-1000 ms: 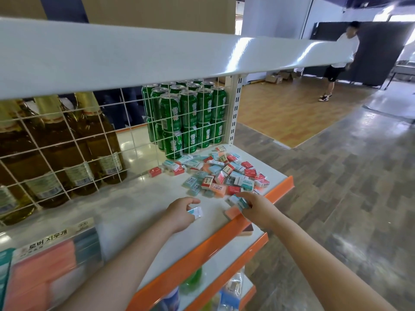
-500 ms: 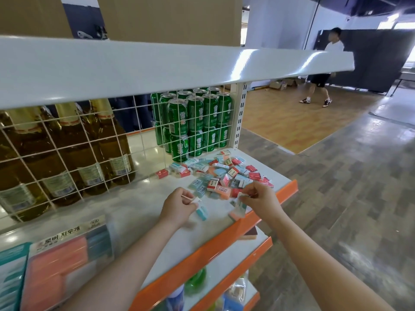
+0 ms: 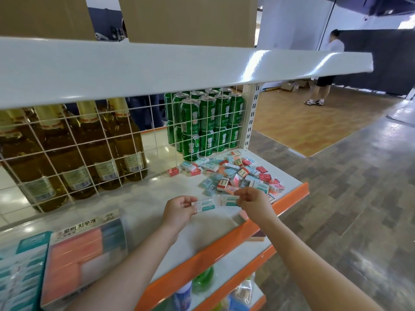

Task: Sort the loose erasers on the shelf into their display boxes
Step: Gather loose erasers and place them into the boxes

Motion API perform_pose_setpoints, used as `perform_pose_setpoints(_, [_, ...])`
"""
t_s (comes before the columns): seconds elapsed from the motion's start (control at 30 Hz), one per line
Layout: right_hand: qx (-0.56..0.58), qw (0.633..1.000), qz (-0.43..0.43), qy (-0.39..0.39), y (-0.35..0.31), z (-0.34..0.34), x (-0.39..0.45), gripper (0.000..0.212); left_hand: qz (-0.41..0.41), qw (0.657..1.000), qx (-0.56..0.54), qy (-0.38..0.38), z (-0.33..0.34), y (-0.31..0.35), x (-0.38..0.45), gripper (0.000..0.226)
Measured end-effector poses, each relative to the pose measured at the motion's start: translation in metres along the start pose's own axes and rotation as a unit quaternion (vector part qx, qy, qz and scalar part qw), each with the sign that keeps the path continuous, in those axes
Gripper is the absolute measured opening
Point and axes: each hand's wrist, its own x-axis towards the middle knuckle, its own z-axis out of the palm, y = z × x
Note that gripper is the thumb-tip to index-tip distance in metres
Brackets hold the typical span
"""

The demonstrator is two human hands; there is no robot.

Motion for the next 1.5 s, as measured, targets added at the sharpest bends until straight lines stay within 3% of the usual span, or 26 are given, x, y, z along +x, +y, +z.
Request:
perform_pose_setpoints(0.27, [-0.001,1.000,-0.019,-0.020,-0.011,0.007,0.002,0.019,0.024,0.998,0.039,0.032,-0.014,0.007,-0.007,0.018])
perform_pose_setpoints(0.5, [0.000,0.998,-0.051,-0.036,-0.028,0.024,0.005,0.024,0.076,0.981,0.146,0.106,-0.041,0.011,-0.021,0.017])
perform_pose_setpoints(0.9, [0.048,0.989,-0.091,-0.105,-0.085,0.118,-0.028,0.023,0.061,0.942,0.245,0.220,-0.155,0.001,-0.066,0.016])
perform_pose_setpoints(1.2, [-0.006,0.977,-0.108,-0.186,-0.134,0.199,-0.086,0.022,0.020,0.916,0.327,0.231,-0.252,-0.018,-0.105,0.019])
perform_pose_setpoints(1.5, [-0.054,0.955,-0.130,-0.261,-0.158,0.256,-0.123,0.021,0.012,0.914,0.369,0.171,-0.314,-0.039,-0.140,0.023])
